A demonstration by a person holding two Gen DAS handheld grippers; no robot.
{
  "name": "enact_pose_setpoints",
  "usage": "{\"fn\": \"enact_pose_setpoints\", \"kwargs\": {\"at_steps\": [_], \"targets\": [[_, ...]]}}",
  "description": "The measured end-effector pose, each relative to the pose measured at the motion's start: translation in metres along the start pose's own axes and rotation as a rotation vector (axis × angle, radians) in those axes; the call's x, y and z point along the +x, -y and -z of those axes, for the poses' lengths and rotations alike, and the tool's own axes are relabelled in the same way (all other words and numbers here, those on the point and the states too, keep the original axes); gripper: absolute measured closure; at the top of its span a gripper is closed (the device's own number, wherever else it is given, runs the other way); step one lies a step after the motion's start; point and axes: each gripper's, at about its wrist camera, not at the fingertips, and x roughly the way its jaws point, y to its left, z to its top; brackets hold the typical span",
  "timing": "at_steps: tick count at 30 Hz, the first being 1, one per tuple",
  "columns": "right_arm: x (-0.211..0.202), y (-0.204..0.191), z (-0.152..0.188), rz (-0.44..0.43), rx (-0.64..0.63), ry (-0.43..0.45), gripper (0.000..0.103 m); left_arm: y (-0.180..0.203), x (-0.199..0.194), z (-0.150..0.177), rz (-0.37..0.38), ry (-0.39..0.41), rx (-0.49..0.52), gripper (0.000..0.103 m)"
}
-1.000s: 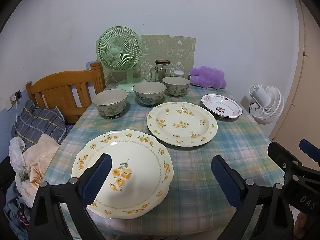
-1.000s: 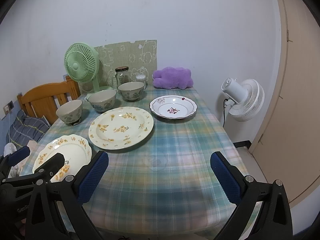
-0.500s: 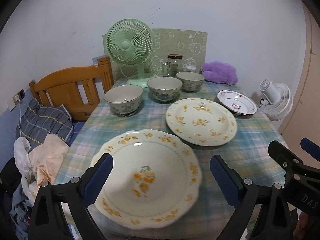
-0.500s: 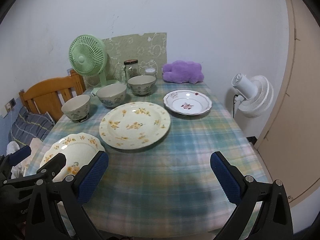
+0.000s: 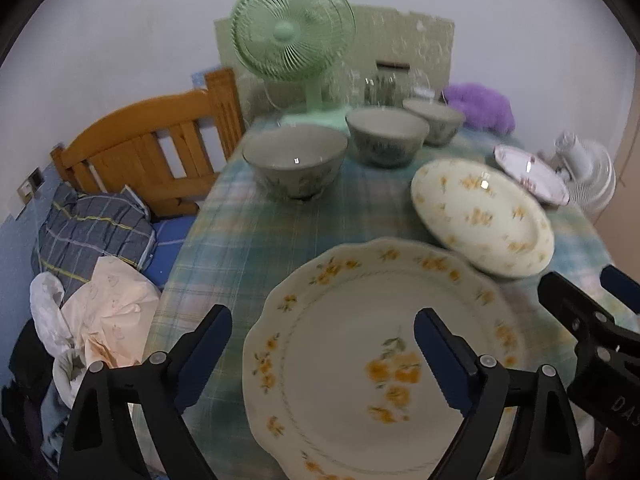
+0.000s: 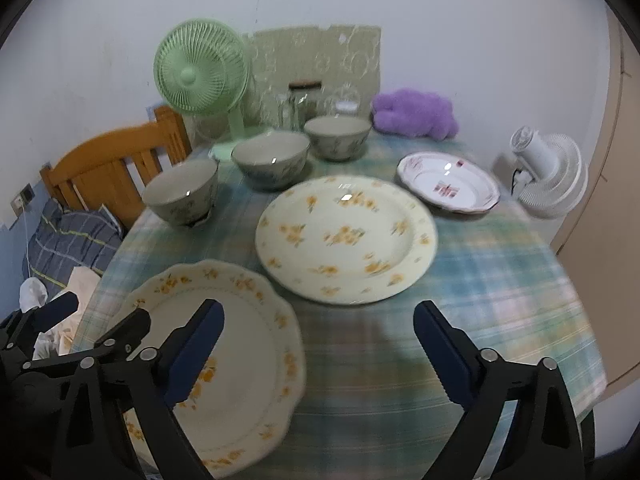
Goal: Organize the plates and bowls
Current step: 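Close both tools on the rim of the large yellow-flower plate, then lift the large plate with both tools and carry it toward the white fan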
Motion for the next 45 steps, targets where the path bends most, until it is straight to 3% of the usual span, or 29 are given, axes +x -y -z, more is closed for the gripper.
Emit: {"fn": "enact_pose_setpoints", "kwargs": {"at_steps": [9, 20, 34, 45], "targets": [[0.048, -0.037, 0.014, 0.001, 0.007, -0.125, 0.017, -0.012, 0.046, 0.008, 0.087, -0.101, 0.081, 0.014], [0.079, -0.04, 0.025, 0.038, 0.08, -0.243, 0.025, -0.014, 0.077, 0.01, 0.159, -0.166, 0.144, 0.016], [0.078, -0.046, 0.019, 0.083, 0.107, -0.277, 0.025, -0.025, 0.074, 0.002, 0.227, -0.231, 0.093, 0.017], [0.053, -0.04, -0.004, 0.114, 0.105, -0.234, 0.025, -0.015, 0.049, -0.016, 0.251, -0.176, 0.097, 0.017]]}}
